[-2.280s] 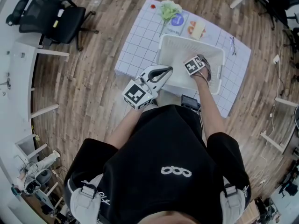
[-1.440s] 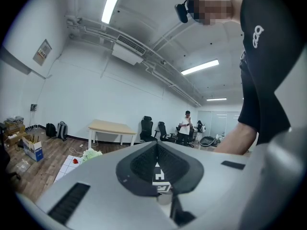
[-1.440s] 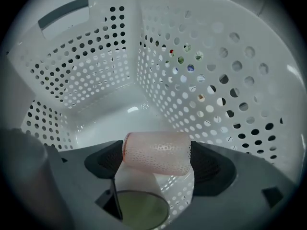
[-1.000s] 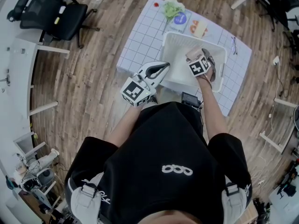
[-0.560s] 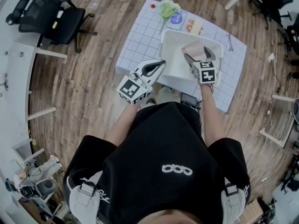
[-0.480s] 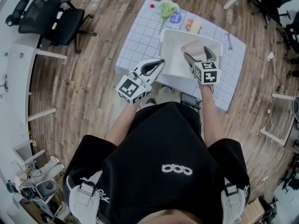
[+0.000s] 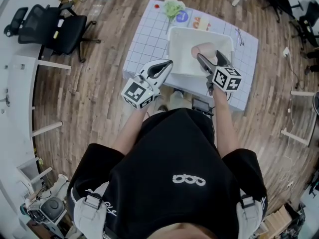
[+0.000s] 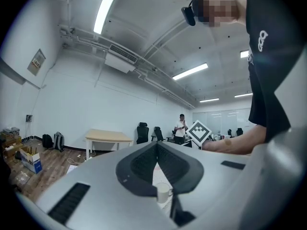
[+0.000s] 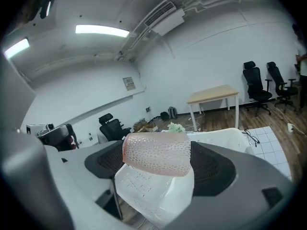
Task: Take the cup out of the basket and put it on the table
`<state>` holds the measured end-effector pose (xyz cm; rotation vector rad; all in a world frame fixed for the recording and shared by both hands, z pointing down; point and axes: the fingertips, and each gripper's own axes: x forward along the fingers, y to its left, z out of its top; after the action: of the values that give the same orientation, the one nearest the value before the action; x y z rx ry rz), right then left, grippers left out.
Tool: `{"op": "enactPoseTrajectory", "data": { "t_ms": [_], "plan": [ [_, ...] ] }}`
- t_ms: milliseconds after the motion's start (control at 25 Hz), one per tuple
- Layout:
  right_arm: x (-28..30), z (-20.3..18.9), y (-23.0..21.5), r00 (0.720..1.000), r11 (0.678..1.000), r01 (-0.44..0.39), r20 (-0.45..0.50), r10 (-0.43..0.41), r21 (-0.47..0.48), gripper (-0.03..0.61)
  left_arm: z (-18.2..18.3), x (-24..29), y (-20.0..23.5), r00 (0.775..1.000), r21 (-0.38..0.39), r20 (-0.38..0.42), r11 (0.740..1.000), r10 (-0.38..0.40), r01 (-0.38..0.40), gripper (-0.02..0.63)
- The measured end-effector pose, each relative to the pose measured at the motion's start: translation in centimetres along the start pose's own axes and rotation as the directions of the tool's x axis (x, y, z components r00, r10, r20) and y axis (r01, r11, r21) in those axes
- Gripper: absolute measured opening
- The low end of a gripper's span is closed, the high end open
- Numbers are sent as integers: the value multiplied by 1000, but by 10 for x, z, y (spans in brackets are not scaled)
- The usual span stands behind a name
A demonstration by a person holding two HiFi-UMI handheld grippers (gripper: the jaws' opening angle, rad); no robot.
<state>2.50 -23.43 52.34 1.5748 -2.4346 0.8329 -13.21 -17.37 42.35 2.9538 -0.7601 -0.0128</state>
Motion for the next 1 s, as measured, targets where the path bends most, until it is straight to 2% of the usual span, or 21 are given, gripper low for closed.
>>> {"op": "enactPoseTrajectory", "data": {
  "t_ms": [600,1000],
  "plan": [
    [-67,-6,47,997,1000,27,72,-27,-4,408,-14,-41,-38,998,-12,-7,998,-60,59,8],
    [-112,-13,34,991,997,67,115,-71,38,409,-18,-24,-65,993,-15,-9,993,-119,119,8]
  ]
}}
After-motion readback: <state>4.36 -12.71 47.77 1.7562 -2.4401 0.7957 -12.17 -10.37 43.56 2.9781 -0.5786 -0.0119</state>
